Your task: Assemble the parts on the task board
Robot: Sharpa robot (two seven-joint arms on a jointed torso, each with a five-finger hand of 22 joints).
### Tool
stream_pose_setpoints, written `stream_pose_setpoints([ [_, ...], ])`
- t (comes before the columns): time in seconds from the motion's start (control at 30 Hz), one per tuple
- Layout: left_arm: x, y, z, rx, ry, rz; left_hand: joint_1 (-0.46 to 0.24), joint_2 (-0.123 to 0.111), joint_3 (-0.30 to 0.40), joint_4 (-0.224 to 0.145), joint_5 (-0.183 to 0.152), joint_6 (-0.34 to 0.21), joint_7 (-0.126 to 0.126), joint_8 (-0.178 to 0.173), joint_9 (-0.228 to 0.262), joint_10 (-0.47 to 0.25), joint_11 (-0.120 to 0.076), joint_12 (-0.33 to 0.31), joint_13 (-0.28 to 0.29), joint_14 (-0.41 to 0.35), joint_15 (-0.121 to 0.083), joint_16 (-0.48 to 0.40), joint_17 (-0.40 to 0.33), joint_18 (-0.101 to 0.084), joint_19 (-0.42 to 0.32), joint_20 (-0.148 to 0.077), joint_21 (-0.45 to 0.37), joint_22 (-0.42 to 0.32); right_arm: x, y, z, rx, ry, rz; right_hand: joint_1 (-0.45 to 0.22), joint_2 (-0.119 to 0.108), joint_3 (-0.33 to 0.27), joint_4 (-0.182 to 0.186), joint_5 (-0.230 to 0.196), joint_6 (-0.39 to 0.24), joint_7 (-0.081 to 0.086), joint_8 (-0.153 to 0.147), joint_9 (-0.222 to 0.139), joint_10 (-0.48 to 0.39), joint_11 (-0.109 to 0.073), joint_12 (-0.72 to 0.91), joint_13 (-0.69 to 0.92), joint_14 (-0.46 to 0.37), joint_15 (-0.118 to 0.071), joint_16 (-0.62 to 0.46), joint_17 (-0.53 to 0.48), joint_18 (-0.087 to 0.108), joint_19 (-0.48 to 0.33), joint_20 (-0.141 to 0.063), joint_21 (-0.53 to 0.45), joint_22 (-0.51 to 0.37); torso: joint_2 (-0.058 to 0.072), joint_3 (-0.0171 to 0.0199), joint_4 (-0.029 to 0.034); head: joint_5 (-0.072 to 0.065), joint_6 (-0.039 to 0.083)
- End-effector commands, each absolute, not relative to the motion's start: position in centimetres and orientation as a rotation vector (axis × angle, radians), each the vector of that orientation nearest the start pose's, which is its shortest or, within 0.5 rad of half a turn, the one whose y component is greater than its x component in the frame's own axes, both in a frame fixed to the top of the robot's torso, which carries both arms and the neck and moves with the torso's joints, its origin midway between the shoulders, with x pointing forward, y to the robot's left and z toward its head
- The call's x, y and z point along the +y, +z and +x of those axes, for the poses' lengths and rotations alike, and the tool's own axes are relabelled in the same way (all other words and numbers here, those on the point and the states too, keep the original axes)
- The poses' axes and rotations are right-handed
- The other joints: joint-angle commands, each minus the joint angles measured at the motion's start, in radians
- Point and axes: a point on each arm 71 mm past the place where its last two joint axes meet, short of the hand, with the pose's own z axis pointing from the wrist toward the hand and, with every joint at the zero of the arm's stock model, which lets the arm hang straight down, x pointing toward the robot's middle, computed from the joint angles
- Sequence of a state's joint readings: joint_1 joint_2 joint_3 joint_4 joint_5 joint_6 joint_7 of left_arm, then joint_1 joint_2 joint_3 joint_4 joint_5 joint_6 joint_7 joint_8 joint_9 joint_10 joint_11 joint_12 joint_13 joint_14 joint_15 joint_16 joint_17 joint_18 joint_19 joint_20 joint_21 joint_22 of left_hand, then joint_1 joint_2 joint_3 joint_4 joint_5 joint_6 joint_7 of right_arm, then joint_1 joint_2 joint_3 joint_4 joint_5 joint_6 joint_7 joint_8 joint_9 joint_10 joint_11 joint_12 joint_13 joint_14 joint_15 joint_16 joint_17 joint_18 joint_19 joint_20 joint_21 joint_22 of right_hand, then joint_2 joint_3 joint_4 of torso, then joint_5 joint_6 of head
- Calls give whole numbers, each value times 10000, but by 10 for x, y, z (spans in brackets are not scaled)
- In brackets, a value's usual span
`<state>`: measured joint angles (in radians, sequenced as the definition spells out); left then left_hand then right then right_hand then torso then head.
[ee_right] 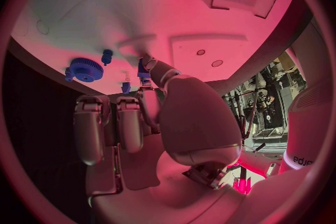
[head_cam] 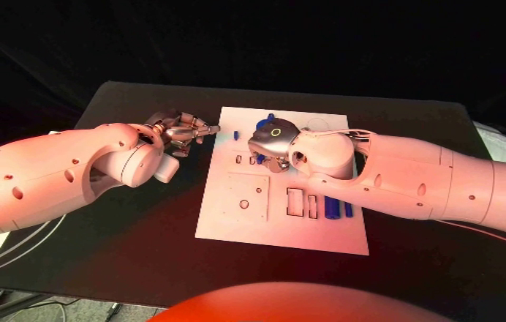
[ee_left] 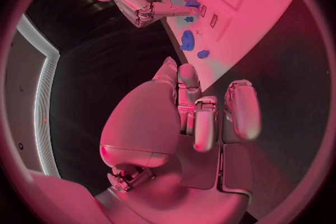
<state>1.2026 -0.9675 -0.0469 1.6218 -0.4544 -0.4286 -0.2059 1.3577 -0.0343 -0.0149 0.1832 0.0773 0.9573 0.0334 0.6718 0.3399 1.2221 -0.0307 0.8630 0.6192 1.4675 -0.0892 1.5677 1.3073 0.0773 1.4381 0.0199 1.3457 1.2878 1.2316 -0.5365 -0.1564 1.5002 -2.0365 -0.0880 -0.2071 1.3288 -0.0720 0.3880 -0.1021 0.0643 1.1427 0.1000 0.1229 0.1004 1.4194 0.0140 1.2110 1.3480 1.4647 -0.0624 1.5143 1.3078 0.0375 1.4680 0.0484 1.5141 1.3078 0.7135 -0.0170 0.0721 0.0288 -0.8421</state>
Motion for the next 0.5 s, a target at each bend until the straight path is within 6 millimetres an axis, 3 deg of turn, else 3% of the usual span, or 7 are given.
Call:
stream_pose_setpoints([
  [0.03, 250, -201, 466, 18574, -8966, -10192, 0, 74, -65, 1, 4, 15, 51, 15, -13, -53, -9, -39, -11, 1033, -4, 31, 2635, -68, -46, 14, -42, -9, -50, -216, 449, 15650, 4558, -9380, 6, -115, 12, -58, 22, -89, 11, -79, -22, -23, 35, -62, -95, 873, 73, -5, 1766, -106, 415, 23, -39, 1516, 2, -1, -4, -7, -10],
  [0.5, 250, -202, 467, 18647, -8881, -10222, 3, 83, -71, 4, 3, 10, 53, 13, -15, -58, -7, -47, -19, 1033, -3, 31, 2635, -70, -43, 15, -38, -3, -50, -215, 448, 15513, 4712, -9303, -111, -391, 55, -87, -2, -428, 133, -406, -155, -94, 135, -203, -161, 868, 143, -26, 1745, -95, 390, 75, -69, 1472, 2, -6, 6, -5, -19],
])
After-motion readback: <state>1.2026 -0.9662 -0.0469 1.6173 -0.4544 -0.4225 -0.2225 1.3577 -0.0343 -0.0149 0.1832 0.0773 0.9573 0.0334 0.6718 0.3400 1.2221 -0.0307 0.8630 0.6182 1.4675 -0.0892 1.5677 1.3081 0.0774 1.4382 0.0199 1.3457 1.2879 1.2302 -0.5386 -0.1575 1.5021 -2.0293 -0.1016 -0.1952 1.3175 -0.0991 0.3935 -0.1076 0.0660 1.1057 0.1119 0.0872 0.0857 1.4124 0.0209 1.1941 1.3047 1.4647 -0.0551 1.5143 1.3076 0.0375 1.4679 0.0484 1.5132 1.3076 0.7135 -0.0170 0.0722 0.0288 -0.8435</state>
